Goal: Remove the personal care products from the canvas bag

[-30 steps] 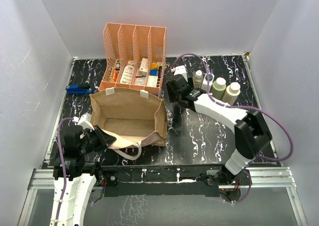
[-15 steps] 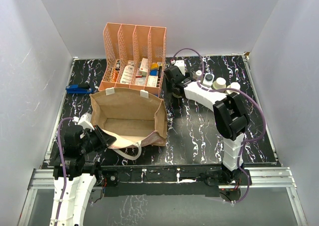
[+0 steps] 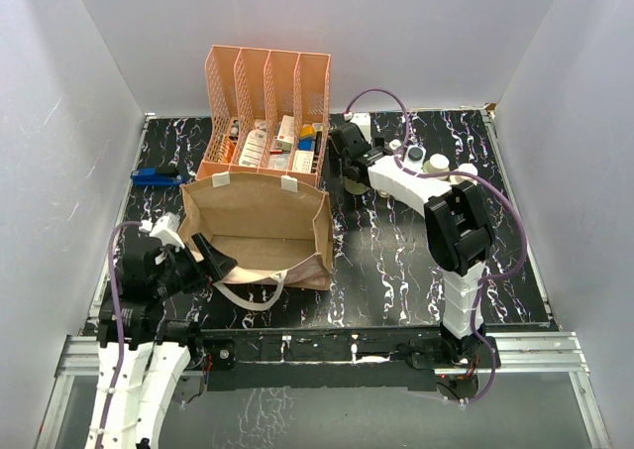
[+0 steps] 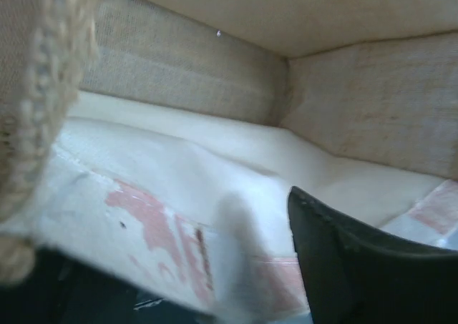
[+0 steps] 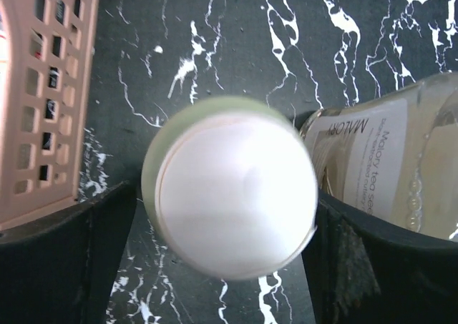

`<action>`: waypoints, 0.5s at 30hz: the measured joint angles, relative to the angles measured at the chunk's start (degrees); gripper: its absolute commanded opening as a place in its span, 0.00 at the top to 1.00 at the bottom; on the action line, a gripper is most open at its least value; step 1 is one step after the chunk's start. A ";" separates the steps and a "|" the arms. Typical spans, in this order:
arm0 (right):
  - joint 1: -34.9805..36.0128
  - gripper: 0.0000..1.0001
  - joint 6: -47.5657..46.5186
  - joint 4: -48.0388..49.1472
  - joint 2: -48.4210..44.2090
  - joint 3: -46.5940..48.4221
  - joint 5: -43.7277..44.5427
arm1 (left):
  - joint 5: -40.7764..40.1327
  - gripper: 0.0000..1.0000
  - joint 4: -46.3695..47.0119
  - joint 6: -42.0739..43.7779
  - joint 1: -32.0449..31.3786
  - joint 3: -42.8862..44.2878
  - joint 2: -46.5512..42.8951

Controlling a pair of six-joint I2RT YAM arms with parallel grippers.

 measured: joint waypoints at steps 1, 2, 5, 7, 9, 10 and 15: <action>0.00 0.01 -0.04 0.02 0.00 0.46 -0.13 | -0.28 0.13 -0.26 0.24 -0.07 1.38 0.57; -0.04 0.00 -0.09 0.07 0.00 1.07 -0.42 | -0.63 0.10 -0.39 0.46 -0.13 2.93 1.16; -0.11 0.00 -0.15 -1.07 0.00 2.89 -1.51 | -1.95 0.03 -1.42 1.53 -0.26 7.56 2.91; -0.11 0.00 -0.15 -2.60 -0.31 4.09 -2.75 | -4.35 0.03 -3.50 2.86 -0.74 12.72 5.07; -0.09 0.00 -0.17 -3.85 -1.38 4.37 -4.24 | -6.95 0.03 -5.03 4.26 -1.49 17.66 7.19; -0.07 0.00 -0.24 -4.90 -2.38 4.35 -5.25 | -8.57 0.03 -5.88 5.11 -2.12 20.61 8.48; 0.09 0.00 -1.73 -8.87 -13.16 4.07 -10.34 | -17.11 0.03 -8.46 9.57 -6.69 36.92 15.78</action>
